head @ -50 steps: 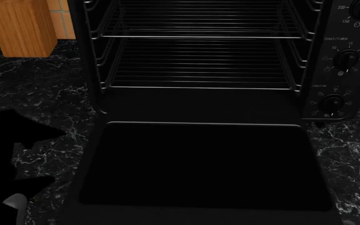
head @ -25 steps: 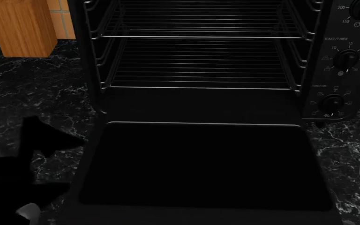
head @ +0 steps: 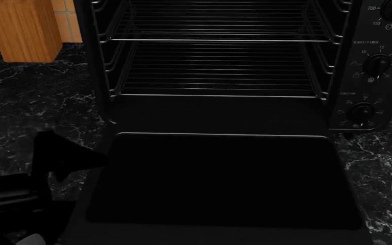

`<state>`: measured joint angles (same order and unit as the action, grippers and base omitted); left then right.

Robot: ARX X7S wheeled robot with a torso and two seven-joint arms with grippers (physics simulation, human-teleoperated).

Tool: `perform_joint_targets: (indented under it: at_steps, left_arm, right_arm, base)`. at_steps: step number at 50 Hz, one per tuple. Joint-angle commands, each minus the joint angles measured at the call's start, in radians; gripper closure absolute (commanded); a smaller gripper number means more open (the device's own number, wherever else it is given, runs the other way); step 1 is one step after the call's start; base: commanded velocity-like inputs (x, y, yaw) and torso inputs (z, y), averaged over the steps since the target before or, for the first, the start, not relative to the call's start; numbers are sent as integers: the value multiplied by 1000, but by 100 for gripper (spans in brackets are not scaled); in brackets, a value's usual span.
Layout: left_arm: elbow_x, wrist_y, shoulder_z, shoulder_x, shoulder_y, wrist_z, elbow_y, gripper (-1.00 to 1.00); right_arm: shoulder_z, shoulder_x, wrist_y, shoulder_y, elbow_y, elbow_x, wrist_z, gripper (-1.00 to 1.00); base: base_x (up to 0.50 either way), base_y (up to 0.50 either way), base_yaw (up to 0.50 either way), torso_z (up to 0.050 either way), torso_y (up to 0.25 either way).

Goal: Close the toaster oven door.

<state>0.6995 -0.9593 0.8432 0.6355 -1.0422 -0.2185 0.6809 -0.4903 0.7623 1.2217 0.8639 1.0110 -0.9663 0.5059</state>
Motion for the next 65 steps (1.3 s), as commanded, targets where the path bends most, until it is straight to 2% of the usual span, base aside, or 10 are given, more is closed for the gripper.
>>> perform_joint_targets:
  at_steps: [1,10,17,20,36,50,59,65]
  left_arm:
    - [28,-42,0,-17,-15,161,30,-100]
    - [5,-20,-10,-9,-8,207,6,-100]
    - [29,-41,-15,-26,-27,332,53,-100]
    - [3,-34,-24,-32,-27,344,46,-100]
    - [-113,31,-61,-13,-47,301,-5,-100]
    - [-110,11,-54,-10,-151,300,46,-100]
    - [-131,26,-55,4,-141,298,40,-100]
    - [-183,87,-82,6,-123,280,-1,-100]
  right_arm:
    - [-3,16,3,10,-1,-42,32,-100]
    - [-18,32,13,22,2,-91,62,-100]
    - [-21,46,18,36,0,-127,86,-100]
    - [-19,51,17,41,-4,-134,93,-100]
    - [-13,70,3,45,-10,-168,122,-100]
    - [-11,80,-24,24,-13,-169,131,-100]
    - [13,86,-35,35,-21,-170,143,-100]
    - [11,91,-40,35,-22,-182,152,-100]
  base:
    - [0,0,0,0,0]
    - [0,0,0,0,0]
    - [0,0,-1,0,0]
    - [0,0,-1,0,0]
    - [1,-1,-2,0,2]
    - [1,0,-2,1,2]
    - [2,0,-1,0,2]
    - [2,0,-1,2,2]
